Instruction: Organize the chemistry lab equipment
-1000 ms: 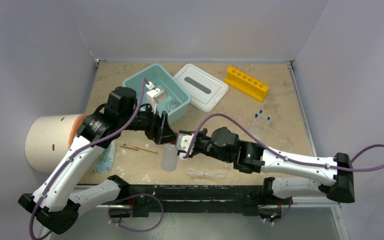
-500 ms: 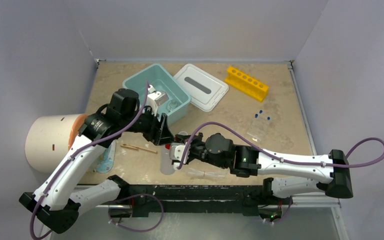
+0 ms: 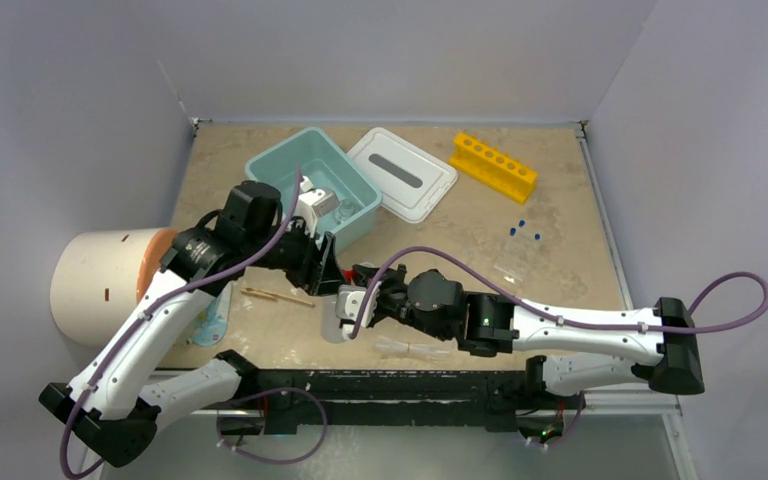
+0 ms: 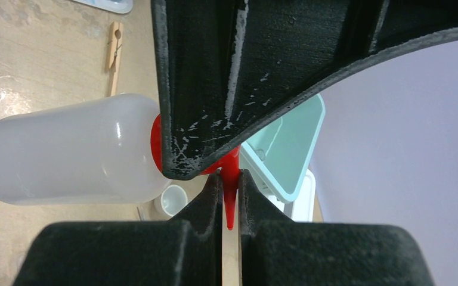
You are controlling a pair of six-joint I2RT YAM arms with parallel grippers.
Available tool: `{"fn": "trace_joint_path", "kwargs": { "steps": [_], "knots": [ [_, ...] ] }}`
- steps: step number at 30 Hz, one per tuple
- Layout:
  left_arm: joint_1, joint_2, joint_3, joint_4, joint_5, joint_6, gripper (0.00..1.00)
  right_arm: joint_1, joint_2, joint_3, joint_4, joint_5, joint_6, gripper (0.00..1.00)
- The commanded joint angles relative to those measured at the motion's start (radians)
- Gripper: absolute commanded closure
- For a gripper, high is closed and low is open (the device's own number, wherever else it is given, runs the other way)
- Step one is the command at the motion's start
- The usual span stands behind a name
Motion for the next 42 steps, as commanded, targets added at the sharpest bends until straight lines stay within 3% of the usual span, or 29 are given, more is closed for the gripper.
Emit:
{"fn": "trace_joint_path", "kwargs": {
  "steps": [1,5,10,14,18,21,25,27,36,37,38,42],
  "knots": [
    [-0.006,-0.006,-0.006,0.008,0.026,0.022,0.44,0.01,0.001,0.055,0.073,0.04,-0.017,1.0],
    [-0.009,0.003,-0.01,0.013,0.027,0.023,0.45,0.011,0.009,0.055,0.077,0.044,-0.02,1.0],
    [-0.022,0.023,-0.009,0.015,0.022,0.029,0.54,0.012,0.022,0.063,0.076,0.04,-0.021,1.0],
    [-0.032,0.031,-0.004,0.01,0.004,0.033,0.73,0.012,0.026,0.065,0.073,0.044,-0.021,1.0],
    [-0.036,0.03,-0.007,0.009,-0.011,0.036,1.0,0.012,0.029,0.065,0.075,0.054,-0.015,1.0],
    [-0.04,0.025,-0.003,0.007,-0.036,0.036,1.0,0.012,0.03,0.065,0.074,0.066,-0.004,1.0],
    [-0.041,0.017,0.001,0.006,-0.111,0.03,1.0,0.012,0.004,0.052,0.08,0.112,0.051,0.68],
    [-0.04,0.011,0.008,0.006,-0.168,0.025,1.0,0.012,-0.028,0.034,0.083,0.127,0.072,0.57],
    [-0.04,0.01,0.158,0.099,-0.471,-0.023,1.0,0.013,-0.264,-0.086,0.092,0.185,0.072,0.57],
    [-0.04,0.018,0.181,0.118,-0.517,-0.015,1.0,0.012,-0.283,-0.091,0.086,0.196,0.181,0.41],
    [-0.04,0.027,0.198,0.14,-0.562,-0.003,1.0,0.012,-0.3,-0.092,0.078,0.206,0.281,0.31],
    [-0.04,0.075,0.232,0.269,-0.717,0.046,1.0,0.012,-0.354,-0.118,0.085,0.258,0.38,0.3]
  ]
}}
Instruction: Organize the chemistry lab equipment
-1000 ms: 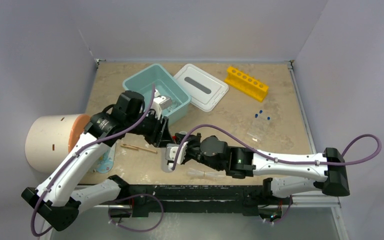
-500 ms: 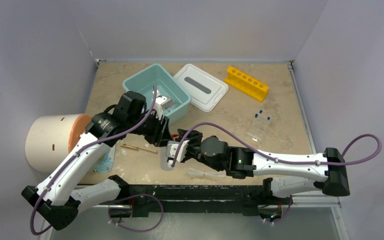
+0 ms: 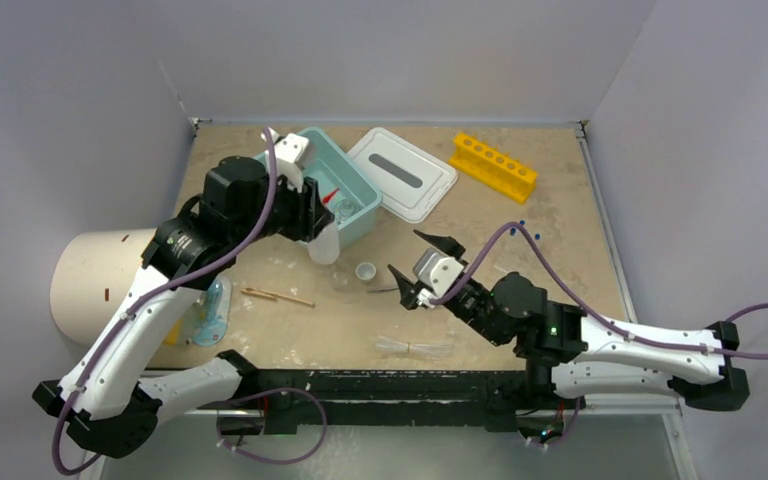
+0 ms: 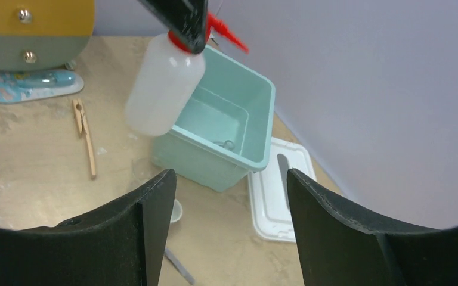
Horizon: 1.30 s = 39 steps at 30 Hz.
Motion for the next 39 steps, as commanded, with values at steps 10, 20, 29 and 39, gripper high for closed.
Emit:
{"fn": "trace_joint_path", "kwargs": {
  "steps": [10,20,29,39],
  "knots": [
    [0.012,0.185,0.033,0.415,-0.387,0.12,1.0,0.006,-0.14,-0.155,0.125,0.093,0.272,0.3],
    [0.098,0.258,-0.114,0.499,-0.306,0.047,1.0,0.006,-0.183,-0.189,0.14,0.064,0.329,0.29],
    [0.12,0.258,-0.232,0.527,-0.203,-0.05,1.0,0.006,-0.175,-0.197,0.149,0.054,0.335,0.29],
    [0.122,0.242,-0.375,0.633,-0.175,-0.112,1.0,0.006,-0.168,-0.195,0.152,0.062,0.342,0.29]
  ]
}}
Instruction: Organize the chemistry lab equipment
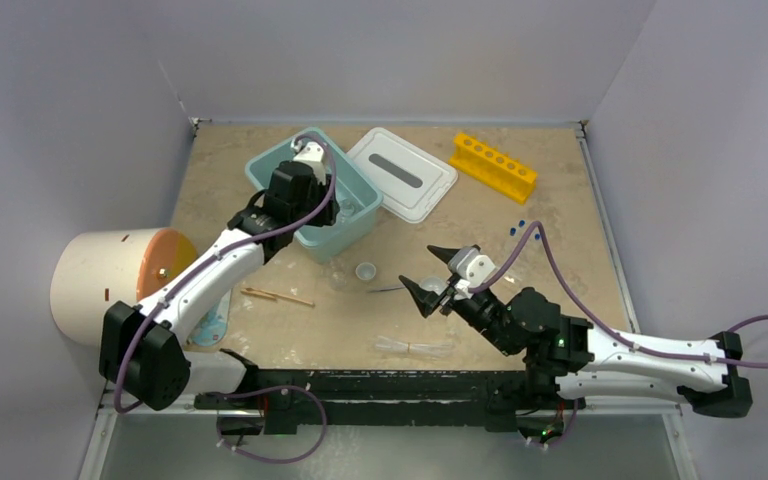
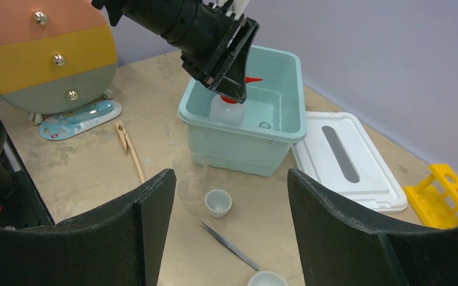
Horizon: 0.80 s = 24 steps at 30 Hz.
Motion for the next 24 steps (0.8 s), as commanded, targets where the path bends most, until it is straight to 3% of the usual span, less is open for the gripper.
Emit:
{"fn": "trace_joint_path", "kwargs": {
  "steps": [1,19,24],
  "knots": [
    [0.0,-0.028,-0.053,0.104,0.039,-0.064,1.0,0.006,-0.004,0.007,0.053,0.001,0.016,0.29],
    [0.001,-0.04,-0.122,0.098,0.004,-0.128,1.0,0.006,-0.009,0.007,0.048,0.021,0.033,0.26],
    [0.001,-0.028,-0.117,0.093,0.019,-0.13,0.8,0.006,-0.011,0.012,0.04,0.024,0.042,0.25]
  ]
}}
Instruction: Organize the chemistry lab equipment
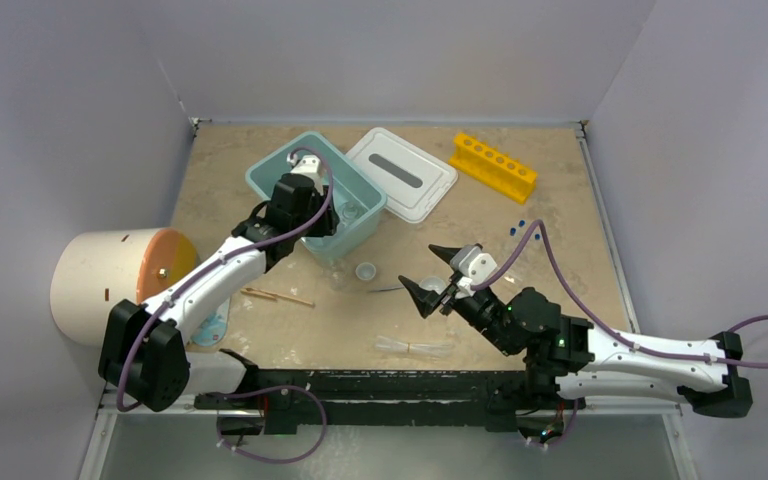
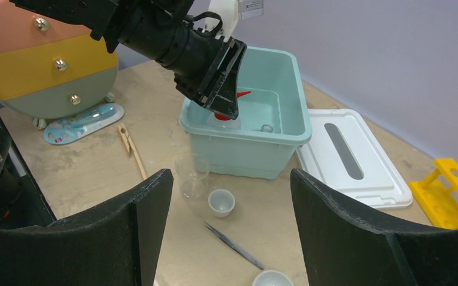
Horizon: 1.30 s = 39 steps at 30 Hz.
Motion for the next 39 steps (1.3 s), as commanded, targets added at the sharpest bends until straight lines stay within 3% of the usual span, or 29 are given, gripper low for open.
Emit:
{"fn": "trace_joint_path", "kwargs": {
  "steps": [1,6,28,39],
  "knots": [
    [-0.002,-0.02,0.011,0.016,0.023,-0.023,0.77,0.006,-0.011,0.012,0.041,0.016,0.018,0.25],
    [-0.003,-0.005,0.015,0.014,0.035,-0.024,0.67,0.006,-0.014,0.012,0.037,0.018,0.031,0.24],
    [-0.003,0.049,0.043,-0.012,0.039,-0.023,0.47,0.006,-0.035,0.024,0.007,0.034,0.058,0.21],
    [-0.003,0.016,0.129,-0.068,0.045,0.003,0.42,0.006,-0.034,0.038,-0.001,0.039,0.07,0.19]
  ]
}}
